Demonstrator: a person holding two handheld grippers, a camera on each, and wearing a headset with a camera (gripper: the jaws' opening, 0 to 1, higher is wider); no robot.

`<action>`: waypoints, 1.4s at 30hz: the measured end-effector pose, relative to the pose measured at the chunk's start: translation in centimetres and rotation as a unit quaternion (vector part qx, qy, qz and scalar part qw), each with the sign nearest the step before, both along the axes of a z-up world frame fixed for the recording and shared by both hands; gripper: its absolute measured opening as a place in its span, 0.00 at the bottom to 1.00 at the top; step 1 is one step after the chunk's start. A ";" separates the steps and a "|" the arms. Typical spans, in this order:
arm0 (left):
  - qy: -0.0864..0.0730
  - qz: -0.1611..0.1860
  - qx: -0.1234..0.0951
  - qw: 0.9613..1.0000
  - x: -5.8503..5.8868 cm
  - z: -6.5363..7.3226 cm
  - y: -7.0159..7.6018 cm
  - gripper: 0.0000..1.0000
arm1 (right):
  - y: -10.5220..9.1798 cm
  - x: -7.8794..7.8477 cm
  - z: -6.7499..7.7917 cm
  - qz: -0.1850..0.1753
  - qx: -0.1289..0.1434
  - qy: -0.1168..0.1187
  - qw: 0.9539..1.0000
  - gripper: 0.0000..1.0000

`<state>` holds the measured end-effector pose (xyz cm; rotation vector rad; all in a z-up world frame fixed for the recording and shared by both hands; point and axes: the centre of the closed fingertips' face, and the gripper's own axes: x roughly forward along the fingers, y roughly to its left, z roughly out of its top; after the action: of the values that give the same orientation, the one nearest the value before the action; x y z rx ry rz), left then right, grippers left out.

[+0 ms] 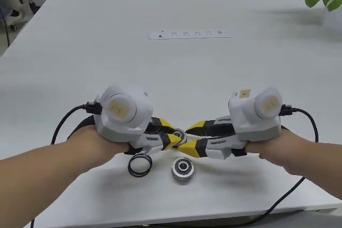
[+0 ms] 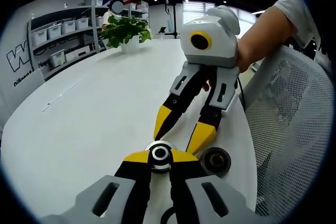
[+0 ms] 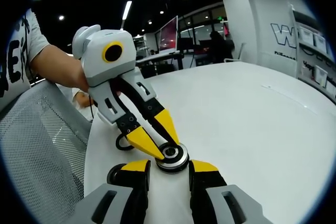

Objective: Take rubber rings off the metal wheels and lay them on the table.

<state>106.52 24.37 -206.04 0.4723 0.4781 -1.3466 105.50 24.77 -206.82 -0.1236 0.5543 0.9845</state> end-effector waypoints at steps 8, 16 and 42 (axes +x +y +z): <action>-0.002 0.002 0.007 1.000 -0.1 0.0 0.0 0.08 | 0.2 0.1 -0.2 0.003 -0.008 -0.003 1.000 0.28; -0.003 0.003 0.008 1.000 -0.1 0.0 -0.1 0.08 | 0.3 0.3 -0.4 0.003 -0.020 -0.007 1.000 0.26; -0.004 0.008 0.004 1.000 0.0 0.0 0.1 0.08 | 0.1 0.3 -0.9 0.004 -0.028 -0.007 1.000 0.22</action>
<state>106.50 24.43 -206.03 0.4797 0.4789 -1.3279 105.81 24.86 -207.72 -0.1834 0.5701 0.9759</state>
